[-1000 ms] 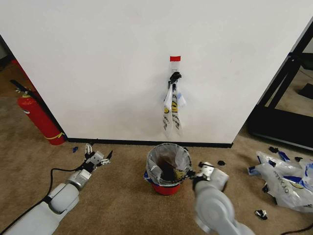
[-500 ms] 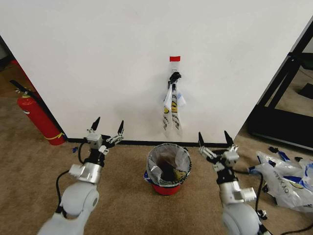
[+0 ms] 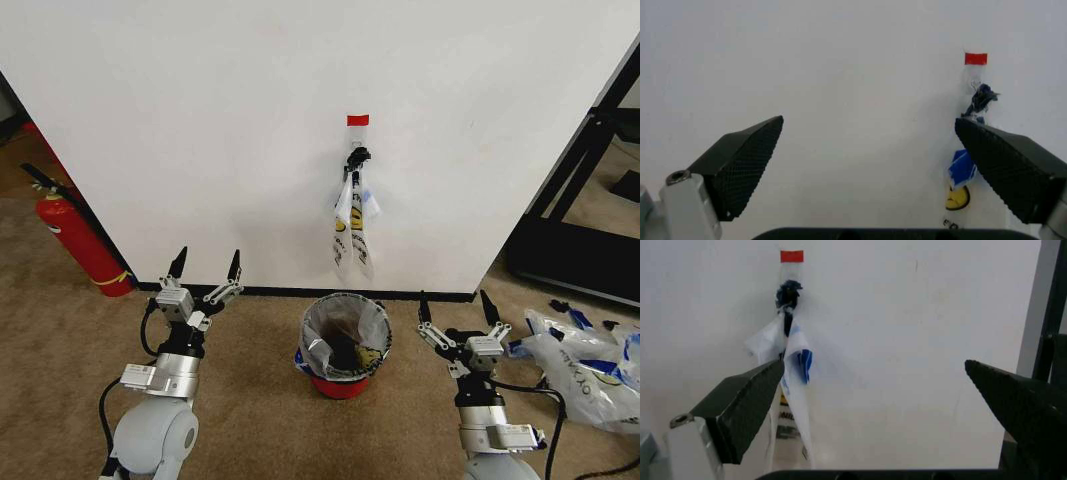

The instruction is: Pick up the garbage bag from the wall and place it over the trash bin.

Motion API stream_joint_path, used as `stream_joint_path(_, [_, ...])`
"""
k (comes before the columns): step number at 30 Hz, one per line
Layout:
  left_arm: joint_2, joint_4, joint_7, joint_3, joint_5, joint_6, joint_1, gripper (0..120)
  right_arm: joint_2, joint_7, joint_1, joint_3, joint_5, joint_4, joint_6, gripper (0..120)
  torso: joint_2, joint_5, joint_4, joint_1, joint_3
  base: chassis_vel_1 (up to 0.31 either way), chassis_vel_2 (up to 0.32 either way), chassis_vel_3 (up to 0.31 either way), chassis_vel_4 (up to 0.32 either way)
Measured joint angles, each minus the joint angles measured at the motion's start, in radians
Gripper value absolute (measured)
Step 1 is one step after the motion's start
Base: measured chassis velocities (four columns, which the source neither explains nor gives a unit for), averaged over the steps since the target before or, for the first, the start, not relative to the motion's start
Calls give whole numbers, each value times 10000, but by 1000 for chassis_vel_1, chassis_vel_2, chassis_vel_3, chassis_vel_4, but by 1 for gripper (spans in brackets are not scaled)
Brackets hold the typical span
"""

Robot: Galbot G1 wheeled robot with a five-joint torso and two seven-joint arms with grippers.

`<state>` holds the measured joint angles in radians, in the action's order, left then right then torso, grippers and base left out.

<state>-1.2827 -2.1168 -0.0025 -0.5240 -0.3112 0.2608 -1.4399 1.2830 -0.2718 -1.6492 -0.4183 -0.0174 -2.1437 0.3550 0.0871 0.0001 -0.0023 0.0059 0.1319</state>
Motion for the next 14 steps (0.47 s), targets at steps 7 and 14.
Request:
stream_joint_path(7, [21, 29, -6, 21, 8, -11, 15, 100, -10, -30, 22, 18, -48, 0, -14, 100, 0, 0, 0, 0, 0, 0, 0, 0, 0])
stream_joint_path(14, [34, 48, -11, 33, 15, -17, 25, 100, -16, -48, 37, 28, -85, 3, -22, 100, 0, -1, 0, 1, 0, 0, 0, 0, 0])
